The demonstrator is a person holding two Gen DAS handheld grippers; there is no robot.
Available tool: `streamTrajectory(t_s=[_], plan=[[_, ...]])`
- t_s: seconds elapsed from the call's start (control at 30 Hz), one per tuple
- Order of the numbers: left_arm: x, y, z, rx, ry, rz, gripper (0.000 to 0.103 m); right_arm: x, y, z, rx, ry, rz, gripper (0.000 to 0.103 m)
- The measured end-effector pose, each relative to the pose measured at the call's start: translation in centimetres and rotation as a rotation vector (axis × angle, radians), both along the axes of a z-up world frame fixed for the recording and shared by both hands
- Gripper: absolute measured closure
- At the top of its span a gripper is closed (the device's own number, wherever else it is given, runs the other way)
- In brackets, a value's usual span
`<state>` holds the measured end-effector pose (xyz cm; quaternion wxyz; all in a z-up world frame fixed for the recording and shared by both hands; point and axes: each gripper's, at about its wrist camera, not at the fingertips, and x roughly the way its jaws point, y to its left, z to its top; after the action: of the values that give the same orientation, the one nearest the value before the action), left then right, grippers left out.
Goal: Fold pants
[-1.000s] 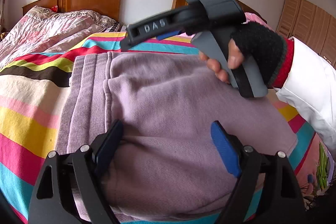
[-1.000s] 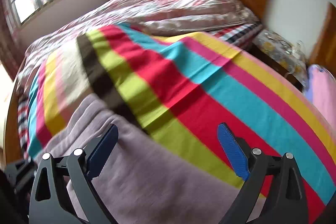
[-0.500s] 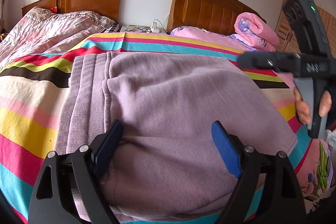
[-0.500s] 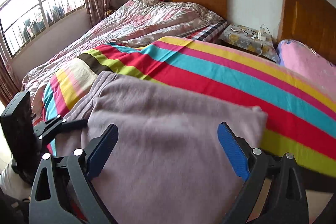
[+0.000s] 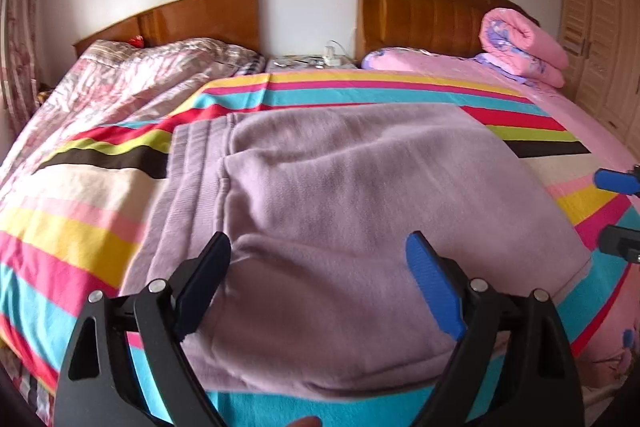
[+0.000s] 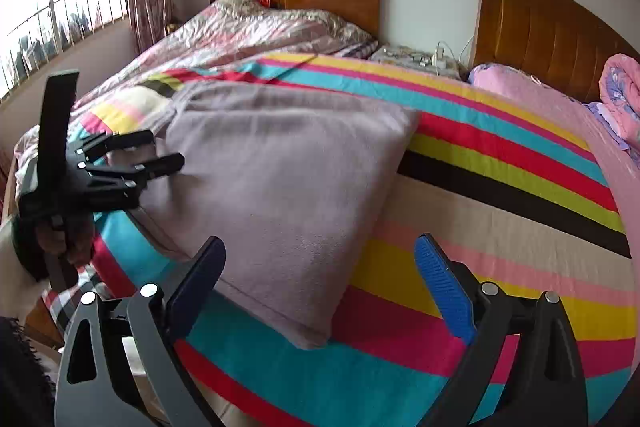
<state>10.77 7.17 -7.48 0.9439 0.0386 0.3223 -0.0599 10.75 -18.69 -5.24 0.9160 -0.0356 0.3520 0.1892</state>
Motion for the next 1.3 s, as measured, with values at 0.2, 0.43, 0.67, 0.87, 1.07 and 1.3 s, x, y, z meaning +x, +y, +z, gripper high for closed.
streamTrajectory(t_s=[0.2, 0.43, 0.67, 0.87, 1.07, 1.3], plan=[[-7.6, -2.2, 4.9, 0.005, -0.183, 0.13, 0.001, -6.9, -0.3, 1.6, 0.073, -0.136, -0.067, 0.011], [-12.8, -2.7, 6.3, -0.051, -0.187, 0.152, 0.001, -11.5, -0.6, 1.7, 0.096, -0.22, -0.125, 0.011], [-14.2, -3.2, 5.4, -0.019, -0.185, 0.149, 0.001, -12.1, 0.5, 2.4, 0.109, -0.271, -0.132, 0.011], [-14.3, -2.4, 5.2, -0.033, -0.183, 0.176, 0.001, -12.2, 1.1, 2.3, 0.095, -0.273, -0.119, 0.011], [-14.4, -2.7, 5.1, -0.015, -0.183, 0.167, 0.001, -12.3, 1.2, 2.1, 0.091, -0.269, -0.117, 0.011], [-14.3, -2.8, 5.0, -0.011, -0.179, 0.165, 0.001, -12.2, 1.2, 2.0, 0.092, -0.264, -0.118, 0.011]])
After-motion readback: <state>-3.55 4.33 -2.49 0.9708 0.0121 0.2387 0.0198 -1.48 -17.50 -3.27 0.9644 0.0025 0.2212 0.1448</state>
